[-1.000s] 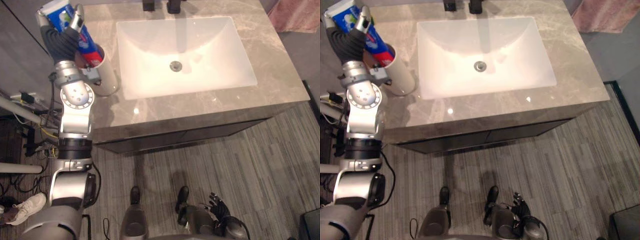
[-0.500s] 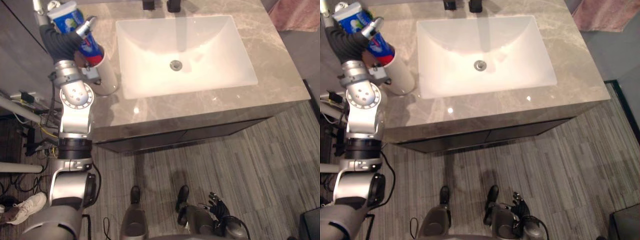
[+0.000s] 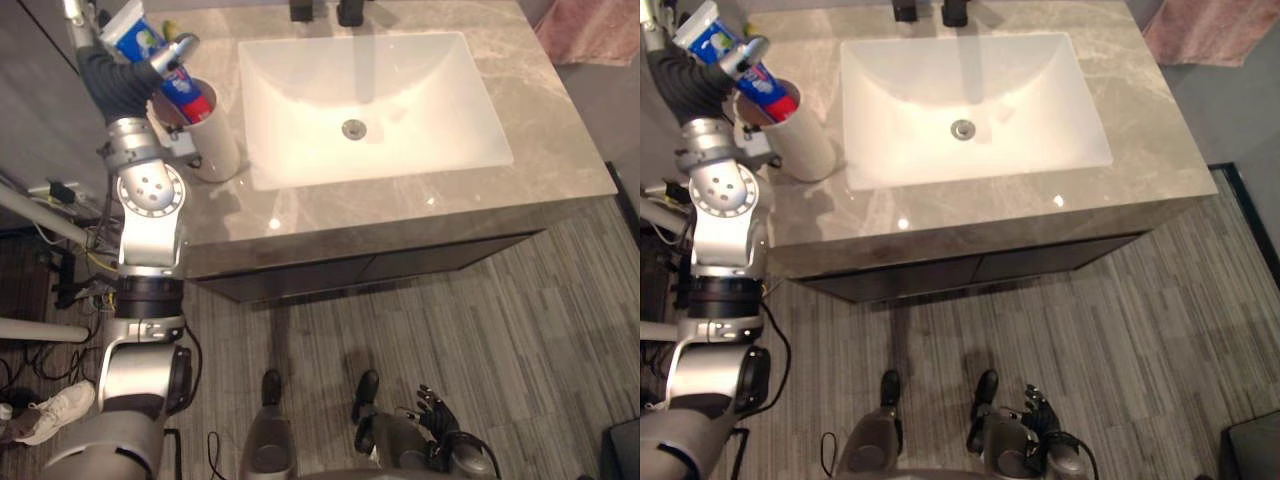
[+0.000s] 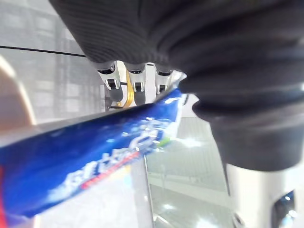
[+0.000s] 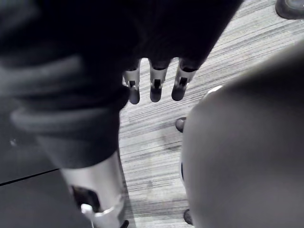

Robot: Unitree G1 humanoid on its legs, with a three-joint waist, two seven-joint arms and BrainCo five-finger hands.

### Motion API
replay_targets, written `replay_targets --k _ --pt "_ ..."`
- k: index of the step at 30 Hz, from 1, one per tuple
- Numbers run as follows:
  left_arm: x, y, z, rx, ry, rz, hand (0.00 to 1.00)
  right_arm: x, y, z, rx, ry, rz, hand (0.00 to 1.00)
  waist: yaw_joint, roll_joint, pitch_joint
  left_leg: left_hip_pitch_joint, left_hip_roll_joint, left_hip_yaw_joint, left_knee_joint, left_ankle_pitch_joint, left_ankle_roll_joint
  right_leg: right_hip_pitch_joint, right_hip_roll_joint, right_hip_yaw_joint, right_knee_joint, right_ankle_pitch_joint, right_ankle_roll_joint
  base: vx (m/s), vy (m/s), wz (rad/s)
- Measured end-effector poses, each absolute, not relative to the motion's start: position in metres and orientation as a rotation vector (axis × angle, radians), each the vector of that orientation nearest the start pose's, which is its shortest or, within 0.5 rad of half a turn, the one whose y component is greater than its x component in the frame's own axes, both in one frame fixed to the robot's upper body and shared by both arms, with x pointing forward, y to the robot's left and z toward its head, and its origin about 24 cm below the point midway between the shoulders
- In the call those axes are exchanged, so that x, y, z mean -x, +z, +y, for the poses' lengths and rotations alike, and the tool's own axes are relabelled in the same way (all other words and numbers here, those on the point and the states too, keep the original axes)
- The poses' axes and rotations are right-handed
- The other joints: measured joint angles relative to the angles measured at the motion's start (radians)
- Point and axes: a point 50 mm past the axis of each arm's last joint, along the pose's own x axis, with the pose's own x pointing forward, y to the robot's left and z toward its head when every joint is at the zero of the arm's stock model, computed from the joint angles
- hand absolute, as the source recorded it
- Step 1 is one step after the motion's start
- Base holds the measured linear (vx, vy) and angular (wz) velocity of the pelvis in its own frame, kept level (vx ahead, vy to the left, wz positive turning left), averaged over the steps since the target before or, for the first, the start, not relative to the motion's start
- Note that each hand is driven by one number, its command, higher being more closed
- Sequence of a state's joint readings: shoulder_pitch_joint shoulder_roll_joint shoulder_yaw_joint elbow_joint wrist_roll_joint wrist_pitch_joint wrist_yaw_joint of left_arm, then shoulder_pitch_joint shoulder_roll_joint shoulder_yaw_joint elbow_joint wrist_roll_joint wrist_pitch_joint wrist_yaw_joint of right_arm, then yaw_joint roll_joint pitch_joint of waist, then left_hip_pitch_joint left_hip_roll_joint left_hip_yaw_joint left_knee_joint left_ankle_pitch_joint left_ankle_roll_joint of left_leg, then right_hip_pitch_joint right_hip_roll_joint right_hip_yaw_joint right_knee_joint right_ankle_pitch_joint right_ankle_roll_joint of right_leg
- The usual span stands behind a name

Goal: Organize washtable

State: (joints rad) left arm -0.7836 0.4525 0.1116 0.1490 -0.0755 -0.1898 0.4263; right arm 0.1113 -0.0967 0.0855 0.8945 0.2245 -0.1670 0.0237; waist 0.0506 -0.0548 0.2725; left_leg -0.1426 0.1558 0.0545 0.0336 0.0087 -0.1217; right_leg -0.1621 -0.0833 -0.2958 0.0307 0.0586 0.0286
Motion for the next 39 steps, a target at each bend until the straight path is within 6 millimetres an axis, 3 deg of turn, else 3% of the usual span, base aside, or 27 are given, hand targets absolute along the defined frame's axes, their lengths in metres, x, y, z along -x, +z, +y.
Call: replay_targets --k 4,15,21,28,32,33,34,37,39 --pt "-0.321 0.292 0.221 -0.129 0.415 -0.928 0.00 -0.123 -0.144 -0.179 -0.088 -0.090 0.858 0.00 0.019 0.011 -0.023 0.002 0.000 0.000 -0.002 0.001 0.000 0.001 0.000 -0.001 0.000 0.001 0.000 0.00 0.000 0.00" --pt "-0.313 0.294 0.224 -0.157 0.396 -0.961 0.00 -0.109 -0.151 -0.184 -0.050 -0.084 0.937 0.00 0.021 0.050 -0.147 0.033 0.000 -0.012 -0.030 0.004 -0.004 0.040 0.001 -0.020 -0.022 0.002 0.002 0.01 -0.008 0.04" --pt "-0.302 0.290 0.223 -0.161 0.387 -0.986 0.00 -0.105 -0.152 -0.184 -0.046 -0.083 0.959 0.00 0.021 0.059 -0.176 0.050 0.001 -0.012 -0.047 0.006 -0.005 0.070 0.000 -0.031 -0.038 0.002 0.003 0.01 -0.003 0.04" --pt "-0.293 0.255 0.232 -0.125 0.398 -0.900 0.00 -0.101 -0.155 -0.185 -0.048 -0.095 0.987 0.00 0.020 0.073 -0.222 0.069 -0.001 -0.019 -0.057 0.015 -0.004 0.095 0.004 -0.038 -0.054 0.002 0.004 0.03 -0.007 0.03" --pt "-0.276 0.199 0.228 0.078 0.384 -0.760 0.00 -0.097 -0.157 -0.187 -0.045 -0.104 1.007 0.00 0.026 0.081 -0.244 0.071 0.002 -0.029 -0.067 0.015 -0.005 0.107 0.010 -0.051 -0.068 0.001 0.006 -0.01 -0.014 0.10" --pt "-0.268 0.169 0.223 0.177 0.380 -0.656 0.00 -0.095 -0.158 -0.187 -0.044 -0.107 1.019 0.00 0.035 0.085 -0.254 0.072 0.002 -0.034 -0.068 0.015 -0.005 0.109 0.011 -0.055 -0.069 0.002 0.007 0.02 -0.007 0.06" --pt "-0.263 0.153 0.217 0.242 0.354 -0.599 1.00 -0.093 -0.159 -0.188 -0.040 -0.108 1.025 0.00 0.044 0.086 -0.255 0.077 0.002 -0.037 -0.068 0.015 -0.005 0.116 0.012 -0.056 -0.069 0.001 0.007 0.03 -0.007 0.06" --pt "-0.243 0.118 0.187 0.380 0.219 -0.456 1.00 -0.091 -0.160 -0.188 -0.027 -0.100 1.046 0.00 0.049 0.086 -0.255 0.088 0.001 -0.053 -0.068 0.014 -0.005 0.139 0.011 -0.070 -0.070 -0.004 0.014 0.02 0.001 0.16" --pt "-0.231 0.110 0.172 0.445 0.127 -0.411 1.00 -0.091 -0.161 -0.188 -0.027 -0.100 1.049 0.00 0.049 0.087 -0.255 0.088 0.002 -0.055 -0.070 0.015 -0.005 0.140 0.011 -0.072 -0.070 -0.006 0.016 0.00 0.004 0.06"
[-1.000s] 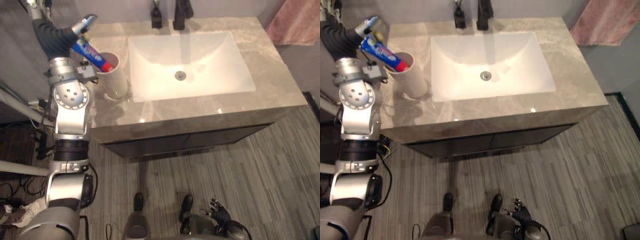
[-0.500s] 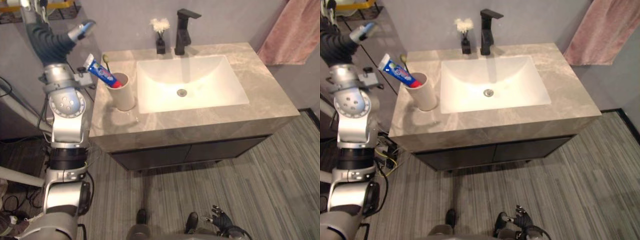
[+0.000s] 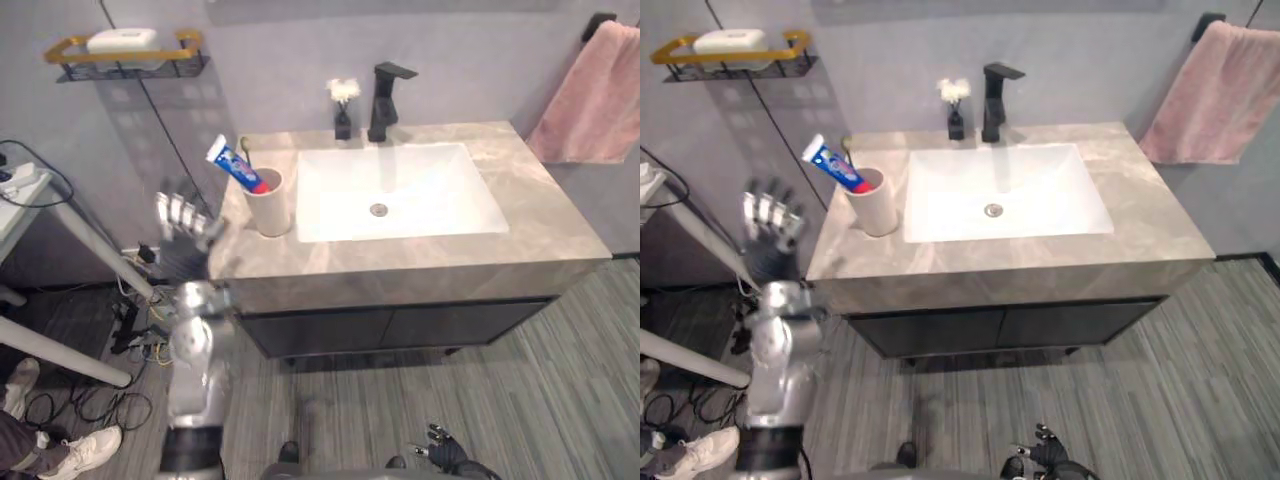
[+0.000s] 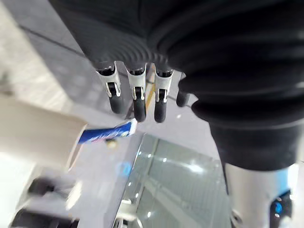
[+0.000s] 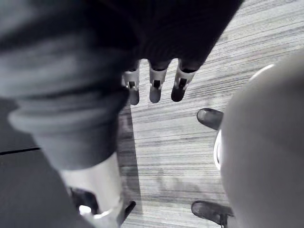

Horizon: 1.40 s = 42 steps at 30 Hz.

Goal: Organize washtable

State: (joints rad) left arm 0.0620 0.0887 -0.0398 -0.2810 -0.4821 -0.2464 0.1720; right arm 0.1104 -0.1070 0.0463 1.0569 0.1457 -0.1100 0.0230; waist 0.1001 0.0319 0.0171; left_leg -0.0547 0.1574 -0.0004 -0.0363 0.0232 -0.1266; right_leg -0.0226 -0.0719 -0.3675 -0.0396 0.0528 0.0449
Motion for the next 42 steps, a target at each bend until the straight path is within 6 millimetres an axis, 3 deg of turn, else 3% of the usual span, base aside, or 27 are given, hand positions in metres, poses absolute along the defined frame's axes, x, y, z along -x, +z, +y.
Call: replay_targets --k 7,11,16,24,33,42 --pt "-0.220 0.082 0.143 0.510 -0.058 -0.247 1.00 -0.089 -0.162 -0.186 -0.014 -0.082 1.066 0.00 -0.003 -0.003 -0.028 0.037 -0.001 0.002 -0.035 0.006 -0.003 0.018 0.000 0.005 0.001 -0.014 0.020 0.01 0.006 -0.03" --pt "-0.220 0.078 0.143 0.488 -0.081 -0.221 1.00 -0.090 -0.162 -0.184 0.004 -0.056 1.066 0.00 -0.007 -0.006 -0.029 0.037 -0.001 -0.011 -0.056 0.020 -0.005 0.017 -0.002 -0.014 0.001 -0.021 0.029 0.03 0.005 0.12" --pt "-0.223 0.068 0.142 0.445 -0.100 -0.163 1.00 -0.093 -0.162 -0.180 -0.004 -0.047 1.062 0.00 -0.007 -0.027 -0.028 0.031 -0.002 -0.022 -0.062 0.021 -0.005 0.017 -0.002 -0.022 0.000 -0.020 0.027 0.05 0.012 0.06" --pt "-0.244 0.059 0.152 0.317 -0.048 -0.124 1.00 -0.106 -0.160 -0.164 0.005 0.017 1.032 0.00 -0.030 -0.049 -0.015 0.018 -0.005 -0.016 -0.057 0.021 -0.005 -0.001 -0.001 -0.019 -0.017 -0.010 0.014 0.05 0.013 -0.02" --pt "-0.258 0.062 0.172 0.200 0.066 -0.134 1.00 -0.111 -0.157 -0.159 -0.006 0.027 1.005 0.00 -0.034 -0.066 0.010 0.013 -0.004 0.003 -0.057 0.021 -0.004 -0.016 -0.001 -0.002 -0.019 -0.003 0.013 -0.01 0.013 -0.06" --pt "-0.272 0.083 0.181 0.158 0.103 -0.215 1.00 -0.116 -0.154 -0.159 -0.007 0.028 0.979 0.00 -0.042 -0.065 0.039 0.006 -0.005 0.002 -0.057 0.019 -0.004 -0.017 0.000 -0.005 -0.031 -0.001 0.015 0.02 0.004 0.00"
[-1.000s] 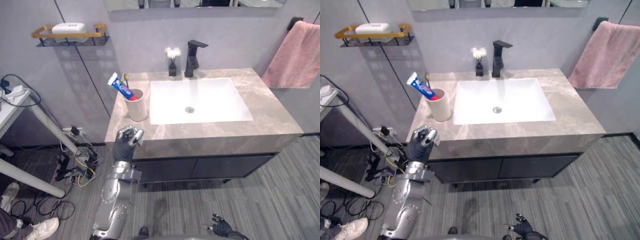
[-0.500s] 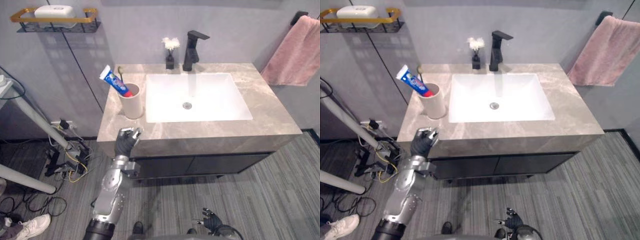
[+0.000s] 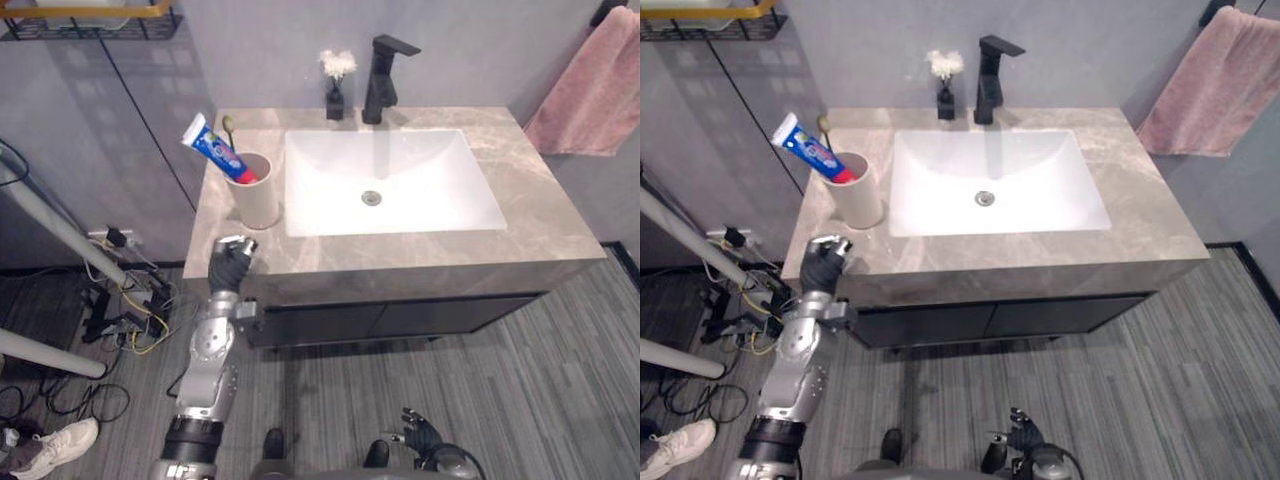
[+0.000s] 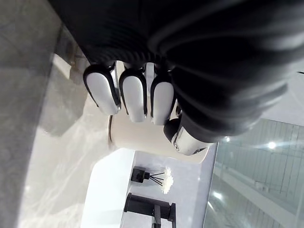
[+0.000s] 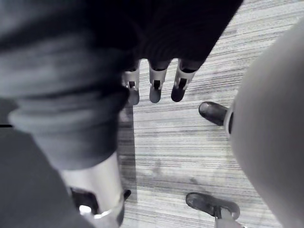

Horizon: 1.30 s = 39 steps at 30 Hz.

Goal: Organize washtable

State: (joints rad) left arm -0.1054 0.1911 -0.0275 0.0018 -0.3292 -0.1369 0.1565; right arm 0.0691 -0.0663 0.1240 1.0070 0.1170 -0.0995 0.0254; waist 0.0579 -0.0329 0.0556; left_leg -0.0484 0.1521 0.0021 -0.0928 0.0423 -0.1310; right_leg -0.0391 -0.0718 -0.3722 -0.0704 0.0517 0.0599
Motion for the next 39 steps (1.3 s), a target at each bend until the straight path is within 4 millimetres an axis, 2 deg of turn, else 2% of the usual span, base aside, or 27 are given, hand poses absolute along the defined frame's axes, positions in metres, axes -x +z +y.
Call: replay_targets --k 5,17,23,27,39 --pt "-0.273 0.085 0.184 0.129 0.101 -0.222 1.00 -0.119 -0.153 -0.158 -0.011 0.027 0.965 0.00 -0.019 0.001 0.002 0.001 -0.003 0.005 0.000 -0.004 0.005 -0.001 -0.002 0.004 0.000 0.001 0.000 0.01 0.009 -0.02" --pt "-0.277 0.092 0.182 0.108 0.093 -0.249 1.00 -0.121 -0.151 -0.158 -0.016 0.030 0.948 0.00 -0.019 0.006 0.005 0.000 -0.005 0.026 0.001 -0.005 0.007 -0.017 -0.004 0.027 0.001 0.008 -0.001 0.00 0.007 -0.05" --pt "-0.280 0.081 0.187 0.072 0.118 -0.202 1.00 -0.122 -0.150 -0.159 -0.020 0.042 0.941 0.00 -0.020 0.009 0.016 0.001 -0.004 0.032 0.013 -0.014 0.008 -0.019 -0.004 0.037 0.006 0.007 -0.001 0.00 0.003 -0.02" --pt "-0.287 0.085 0.195 0.062 0.158 -0.210 1.00 -0.124 -0.149 -0.159 -0.020 0.041 0.932 0.00 -0.021 0.009 0.028 -0.002 -0.005 0.039 0.029 -0.021 0.009 -0.021 -0.006 0.044 0.012 0.007 -0.001 -0.01 0.005 -0.05" --pt "-0.301 0.099 0.201 0.039 0.180 -0.240 1.00 -0.125 -0.149 -0.162 -0.030 0.017 0.926 0.00 -0.023 0.000 0.045 -0.009 -0.005 0.046 0.028 -0.021 0.009 -0.033 -0.006 0.050 0.013 0.008 -0.002 0.00 0.000 0.00"
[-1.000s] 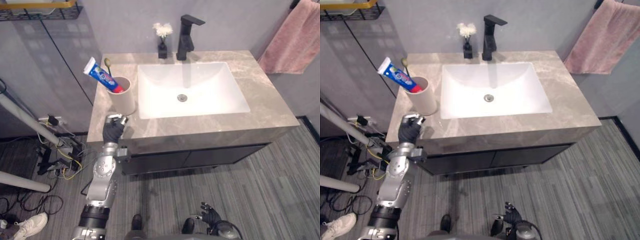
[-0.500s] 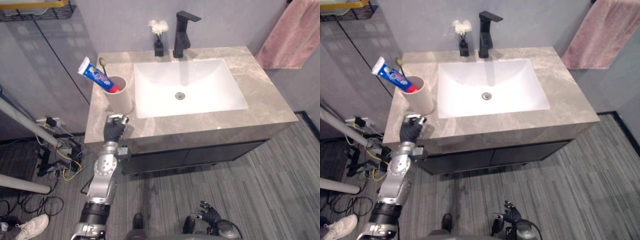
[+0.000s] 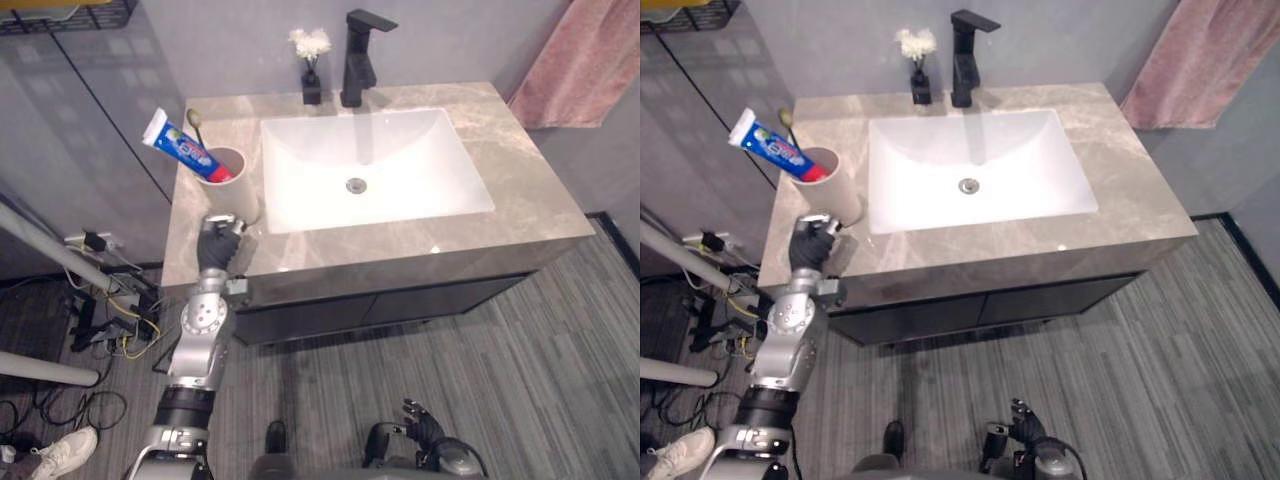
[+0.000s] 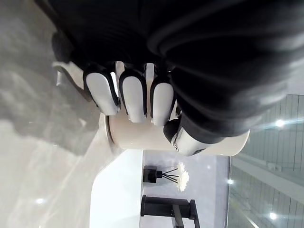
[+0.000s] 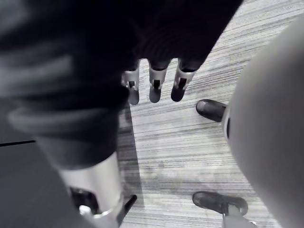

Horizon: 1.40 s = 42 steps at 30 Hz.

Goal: Organize washtable

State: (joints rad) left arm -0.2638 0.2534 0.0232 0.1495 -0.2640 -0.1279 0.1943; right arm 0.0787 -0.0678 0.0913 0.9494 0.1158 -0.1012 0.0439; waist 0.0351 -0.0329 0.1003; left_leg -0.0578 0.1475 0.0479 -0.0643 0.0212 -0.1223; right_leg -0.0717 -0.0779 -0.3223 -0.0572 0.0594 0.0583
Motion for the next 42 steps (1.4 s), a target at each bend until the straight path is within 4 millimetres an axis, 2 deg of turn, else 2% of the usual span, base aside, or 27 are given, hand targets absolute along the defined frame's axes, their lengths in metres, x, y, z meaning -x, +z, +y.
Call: replay_targets --k 4,10,17,31,42 --pt "-0.305 0.103 0.210 0.035 0.213 -0.252 1.00 -0.127 -0.147 -0.162 -0.031 0.019 0.916 0.00 -0.004 -0.003 0.008 0.001 0.000 0.009 0.001 -0.001 0.001 -0.003 0.000 0.009 0.000 0.002 -0.003 0.00 0.005 -0.06" --pt "-0.304 0.104 0.214 0.017 0.218 -0.252 1.00 -0.128 -0.146 -0.162 -0.032 0.019 0.907 0.00 -0.016 -0.003 0.012 0.001 0.000 0.010 0.003 -0.002 0.001 -0.004 0.000 0.010 0.000 0.003 -0.004 0.00 0.000 0.00" --pt "-0.305 0.105 0.214 0.018 0.221 -0.255 1.00 -0.129 -0.146 -0.162 -0.033 0.016 0.903 0.00 -0.016 -0.002 0.015 0.001 0.002 0.020 0.008 -0.005 0.000 -0.008 0.002 0.022 0.000 0.005 -0.005 0.00 0.001 -0.04" --pt "-0.306 0.108 0.211 0.056 0.207 -0.270 1.00 -0.130 -0.145 -0.163 -0.034 0.014 0.896 0.00 -0.016 -0.002 0.029 0.002 0.003 0.024 0.010 -0.008 0.000 -0.008 0.002 0.024 0.000 0.006 -0.006 0.00 0.000 0.00" --pt "-0.299 0.104 0.200 0.124 0.157 -0.270 1.00 -0.130 -0.145 -0.163 -0.033 0.015 0.897 0.00 -0.018 -0.002 0.029 0.004 0.003 0.025 0.011 -0.008 0.000 -0.006 0.002 0.025 0.000 0.006 -0.005 0.00 0.000 0.00"
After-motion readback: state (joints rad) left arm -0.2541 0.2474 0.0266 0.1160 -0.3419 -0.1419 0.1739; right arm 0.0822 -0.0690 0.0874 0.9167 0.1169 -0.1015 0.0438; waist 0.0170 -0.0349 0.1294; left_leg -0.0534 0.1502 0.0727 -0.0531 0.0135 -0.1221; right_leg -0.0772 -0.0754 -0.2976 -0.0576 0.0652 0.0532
